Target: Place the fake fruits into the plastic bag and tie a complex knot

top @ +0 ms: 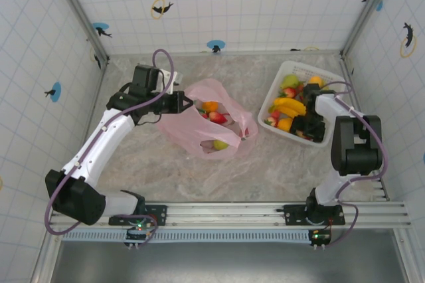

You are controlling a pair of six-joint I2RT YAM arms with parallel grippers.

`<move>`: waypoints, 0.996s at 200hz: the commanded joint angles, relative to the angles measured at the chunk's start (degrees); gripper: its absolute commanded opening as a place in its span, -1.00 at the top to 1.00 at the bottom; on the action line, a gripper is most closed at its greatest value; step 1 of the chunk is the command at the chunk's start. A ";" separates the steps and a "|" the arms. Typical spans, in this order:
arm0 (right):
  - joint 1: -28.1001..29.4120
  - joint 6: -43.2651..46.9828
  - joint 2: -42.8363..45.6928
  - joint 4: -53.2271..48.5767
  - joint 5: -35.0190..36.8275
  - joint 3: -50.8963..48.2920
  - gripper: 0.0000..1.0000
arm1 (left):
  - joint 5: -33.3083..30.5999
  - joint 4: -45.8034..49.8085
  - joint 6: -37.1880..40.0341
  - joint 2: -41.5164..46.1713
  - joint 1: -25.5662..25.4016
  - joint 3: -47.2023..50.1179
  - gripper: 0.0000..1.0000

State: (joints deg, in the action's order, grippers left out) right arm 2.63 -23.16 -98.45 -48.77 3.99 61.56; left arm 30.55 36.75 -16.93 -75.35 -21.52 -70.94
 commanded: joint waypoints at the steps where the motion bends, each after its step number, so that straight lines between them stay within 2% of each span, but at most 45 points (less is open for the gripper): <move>1: 0.35 0.10 -0.34 2.28 0.17 -1.46 -0.48 | -0.13 -0.37 -0.19 0.57 0.42 0.36 1.00; 46: 0.53 0.59 4.32 4.80 0.29 -3.52 -0.16 | -0.13 -0.28 -0.20 0.47 0.44 0.36 1.00; 86: 0.62 1.01 9.58 3.54 1.38 -3.14 -0.02 | -0.04 -0.37 -0.30 0.47 0.43 0.36 1.00; 159: 1.34 1.53 19.75 -0.21 -2.28 1.41 -0.01 | 0.57 -0.72 -0.45 0.21 0.43 0.28 1.00; 199: 3.59 2.33 26.60 -1.49 -6.36 5.45 -0.01 | 0.67 -0.80 -0.42 -0.23 0.51 0.10 1.00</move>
State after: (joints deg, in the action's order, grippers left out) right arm 4.89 -21.56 -76.38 -48.23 1.19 63.35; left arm 30.59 36.73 -16.93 -75.37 -21.52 -70.96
